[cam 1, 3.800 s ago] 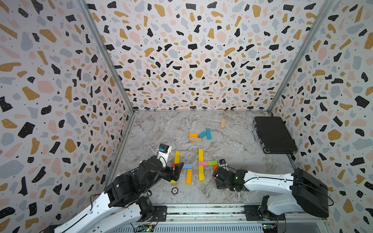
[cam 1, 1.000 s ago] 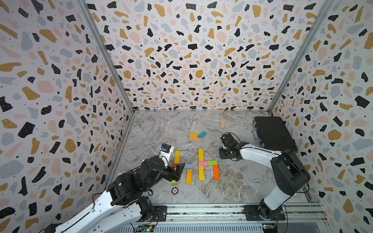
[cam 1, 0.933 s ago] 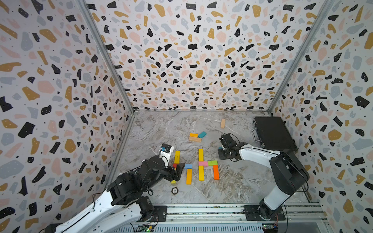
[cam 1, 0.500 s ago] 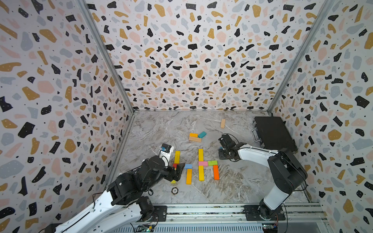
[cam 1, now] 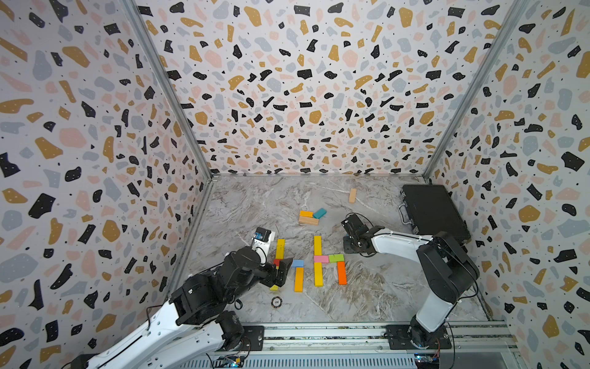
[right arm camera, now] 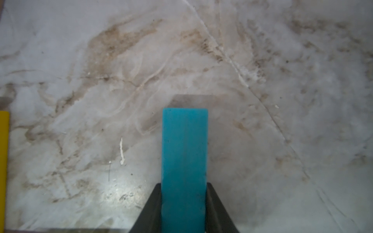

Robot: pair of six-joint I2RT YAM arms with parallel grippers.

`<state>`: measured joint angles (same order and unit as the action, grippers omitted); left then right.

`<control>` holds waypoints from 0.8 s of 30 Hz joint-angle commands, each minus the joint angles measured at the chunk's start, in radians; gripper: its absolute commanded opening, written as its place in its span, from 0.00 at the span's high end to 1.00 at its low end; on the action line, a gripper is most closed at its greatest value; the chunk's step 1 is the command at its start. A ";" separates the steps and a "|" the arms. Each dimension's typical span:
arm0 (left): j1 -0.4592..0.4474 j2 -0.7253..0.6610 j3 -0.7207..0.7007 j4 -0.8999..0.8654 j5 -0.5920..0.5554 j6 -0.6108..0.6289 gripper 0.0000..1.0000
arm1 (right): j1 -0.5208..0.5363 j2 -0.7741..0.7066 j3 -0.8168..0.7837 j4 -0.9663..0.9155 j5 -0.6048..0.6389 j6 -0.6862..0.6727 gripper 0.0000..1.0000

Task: Assemble the letter h with building blocks
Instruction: Place the building block at the center of the board, then pick up the building block from the center of the board.

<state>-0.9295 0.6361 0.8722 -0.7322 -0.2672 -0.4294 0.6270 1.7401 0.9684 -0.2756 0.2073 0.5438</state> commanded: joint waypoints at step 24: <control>0.008 0.006 -0.002 0.029 -0.027 0.001 0.01 | 0.005 -0.340 -0.018 -0.009 -0.054 -0.076 0.25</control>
<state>-0.9291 0.6418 0.8719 -0.7326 -0.2726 -0.4297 0.6285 1.5341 0.9920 -0.2749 0.1951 0.4957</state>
